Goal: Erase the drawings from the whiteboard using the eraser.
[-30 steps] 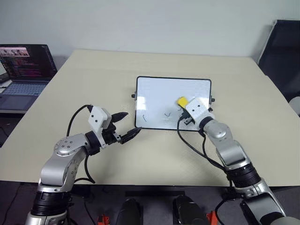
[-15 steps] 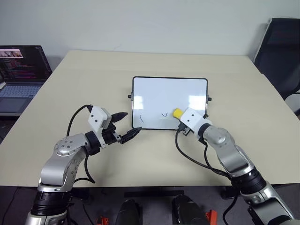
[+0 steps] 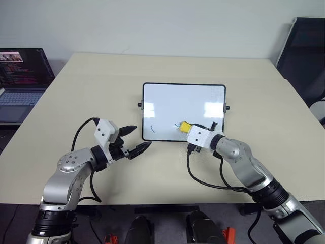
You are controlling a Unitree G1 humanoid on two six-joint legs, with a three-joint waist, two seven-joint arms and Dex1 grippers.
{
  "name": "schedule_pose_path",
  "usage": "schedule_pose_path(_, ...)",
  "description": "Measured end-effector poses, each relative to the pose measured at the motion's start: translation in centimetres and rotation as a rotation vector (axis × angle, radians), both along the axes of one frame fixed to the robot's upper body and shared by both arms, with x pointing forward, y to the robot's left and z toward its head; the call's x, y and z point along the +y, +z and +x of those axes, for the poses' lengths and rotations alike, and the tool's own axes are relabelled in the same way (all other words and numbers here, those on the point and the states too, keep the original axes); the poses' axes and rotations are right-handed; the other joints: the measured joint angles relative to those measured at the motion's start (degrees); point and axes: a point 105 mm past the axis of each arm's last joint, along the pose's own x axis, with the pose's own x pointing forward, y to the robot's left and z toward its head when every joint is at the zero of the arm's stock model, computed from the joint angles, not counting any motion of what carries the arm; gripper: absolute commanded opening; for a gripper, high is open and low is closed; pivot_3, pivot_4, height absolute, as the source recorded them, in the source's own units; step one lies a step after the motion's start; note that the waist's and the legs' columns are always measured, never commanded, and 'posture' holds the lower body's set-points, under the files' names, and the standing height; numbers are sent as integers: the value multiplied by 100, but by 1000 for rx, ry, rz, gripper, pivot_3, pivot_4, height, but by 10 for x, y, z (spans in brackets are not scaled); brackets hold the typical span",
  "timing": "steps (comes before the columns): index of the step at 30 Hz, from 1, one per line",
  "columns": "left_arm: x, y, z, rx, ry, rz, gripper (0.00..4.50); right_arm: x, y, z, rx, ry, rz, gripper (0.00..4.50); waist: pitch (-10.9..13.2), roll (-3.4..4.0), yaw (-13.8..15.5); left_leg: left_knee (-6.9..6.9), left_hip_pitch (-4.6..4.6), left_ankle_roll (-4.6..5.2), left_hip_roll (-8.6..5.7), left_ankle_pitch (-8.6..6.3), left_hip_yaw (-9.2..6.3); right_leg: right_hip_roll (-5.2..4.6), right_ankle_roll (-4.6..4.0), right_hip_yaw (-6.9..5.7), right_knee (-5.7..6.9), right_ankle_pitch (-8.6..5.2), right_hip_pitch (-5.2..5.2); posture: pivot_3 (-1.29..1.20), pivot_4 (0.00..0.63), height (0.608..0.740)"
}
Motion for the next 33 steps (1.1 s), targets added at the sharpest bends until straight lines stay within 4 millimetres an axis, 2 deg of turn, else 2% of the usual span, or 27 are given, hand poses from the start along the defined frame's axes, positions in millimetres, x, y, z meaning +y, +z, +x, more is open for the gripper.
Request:
schedule_pose_path(3, 1, -1, 0, 5, 2, 0, 4500, -1, 5, 5, -35, -4, -21, 1037, 0, 0, 18, 0, 0, 0, -1, 0, 1, -1, 0, -1, -4, 0, 2, 0, 150, 740)
schedule_pose_path(8, 1, -2, 0, 6, 1, -1, 4500, 7, -9, -5, 38, 80, -81, 1036, 0, -1, 19, 1, 0, 0, -1, 0, 1, -3, 0, -1, -7, 0, 5, 0, 150, 740)
schedule_pose_path(11, 2, -2, 0, 2, -4, -2, 4500, 8, -9, -5, 9, 85, -105, 1036, 0, 0, 21, 1, 0, 0, -2, 0, 1, -3, 0, -2, -6, 0, 3, 0, 150, 740)
schedule_pose_path(17, 5, -7, 1, 10, -4, -3, 4500, 1, 16, 15, -146, 17, -105, 1030, 1, -2, 20, 4, 0, -1, -4, 1, 0, -4, -1, -1, -5, 0, 4, 0, 150, 740)
schedule_pose_path(24, 6, -7, 2, 3, -11, -2, 4500, 12, -3, -1, -46, 121, -143, 1024, 1, -2, 32, -12, 0, -1, -2, 1, -1, -3, 0, -5, -7, -4, 4, 0, 150, 740)
schedule_pose_path(33, 4, -3, 4, 1, -9, -1, 4500, 13, -3, 2, -57, 102, -141, 1018, 1, -2, 32, -3, 1, -1, -3, 2, -2, -4, -3, -5, -1, -2, 6, 0, 150, 740)
